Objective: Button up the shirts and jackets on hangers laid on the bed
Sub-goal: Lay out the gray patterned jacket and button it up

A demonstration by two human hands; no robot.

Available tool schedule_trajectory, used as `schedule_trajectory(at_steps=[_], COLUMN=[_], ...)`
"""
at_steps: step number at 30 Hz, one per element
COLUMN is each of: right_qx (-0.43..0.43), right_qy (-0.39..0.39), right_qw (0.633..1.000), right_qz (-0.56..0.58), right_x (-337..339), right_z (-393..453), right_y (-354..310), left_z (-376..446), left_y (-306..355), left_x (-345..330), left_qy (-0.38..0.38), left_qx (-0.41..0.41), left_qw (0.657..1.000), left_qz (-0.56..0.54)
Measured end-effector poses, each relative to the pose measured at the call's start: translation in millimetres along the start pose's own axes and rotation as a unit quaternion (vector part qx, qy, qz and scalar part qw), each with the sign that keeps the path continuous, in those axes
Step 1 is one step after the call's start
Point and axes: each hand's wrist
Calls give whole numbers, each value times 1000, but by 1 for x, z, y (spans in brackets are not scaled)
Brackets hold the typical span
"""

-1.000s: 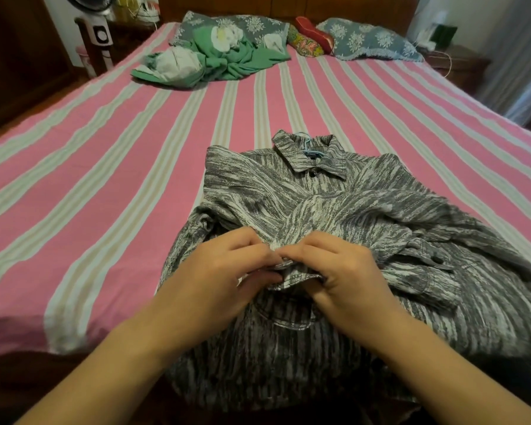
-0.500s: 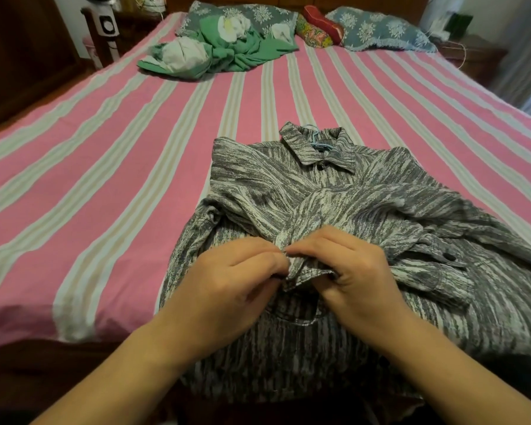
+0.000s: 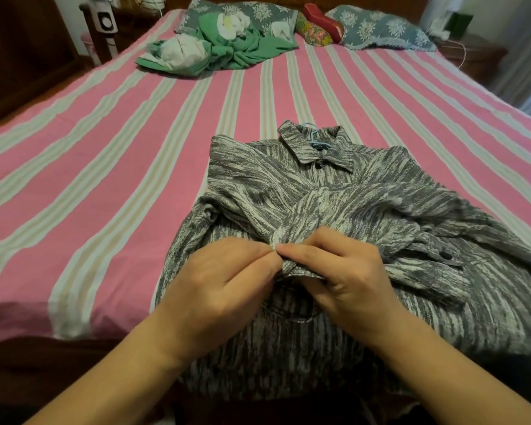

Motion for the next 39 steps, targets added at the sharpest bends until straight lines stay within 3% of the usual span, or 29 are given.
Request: schedule_trajectory(at_steps=[6, 14, 17, 21, 23, 26, 27, 29, 30, 32, 34, 36, 39], right_qx=[87, 53, 13, -15, -78, -224, -275, -323, -323, -331, -371, -395, -403], right_qy=[26, 48, 62, -40, -4, 38, 15, -43, -63, -112, -177, -223, -237], right_qw=[992, 991, 995, 999, 997, 974, 961, 944, 940, 923, 895, 868, 850], right_qz=[-87, -112, -82, 12, 22, -18, -27, -57, -93, -159, -174, -203, -243], right_x=[-9, -17, -18, -2, 13, 46, 58, 78, 85, 87, 75, 54, 17], right_z=[3, 4, 9, 15, 20, 36, 47, 69, 81, 107, 123, 134, 149], right_y=[10, 9, -2, -18, -13, 12, 24, 55, 72, 108, 158, 212, 286], left_z=[-2, -6, -4, 4, 13, 18, 22, 41, 54, 88, 120, 138, 135], left_y=[4, -7, -8, -32, -58, -81, -83, -81, -83, -86, -98, -128, -193], left_x=[0, -1, -4, 14, 38, 67, 73, 75, 71, 51, 17, -31, -98], left_qy=[42, -52, -83, -72, -125, -344, -354, -278, -217, -179, -228, -312, -437], left_qx=[67, 199, 196, 178, 268, 409, 429, 459, 458, 424, 358, 301, 218], left_qw=[996, 963, 966, 980, 955, 844, 830, 843, 861, 886, 905, 901, 854], left_qz=[-27, -173, -147, -45, 17, 40, 39, -18, -41, -54, -39, 13, 177])
Point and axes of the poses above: each hand's wrist, its own z-axis towards the middle knuckle, its own x-axis out of the back of the hand, y = z × x, and after that the axes turned 3 degrees about x, right-handed
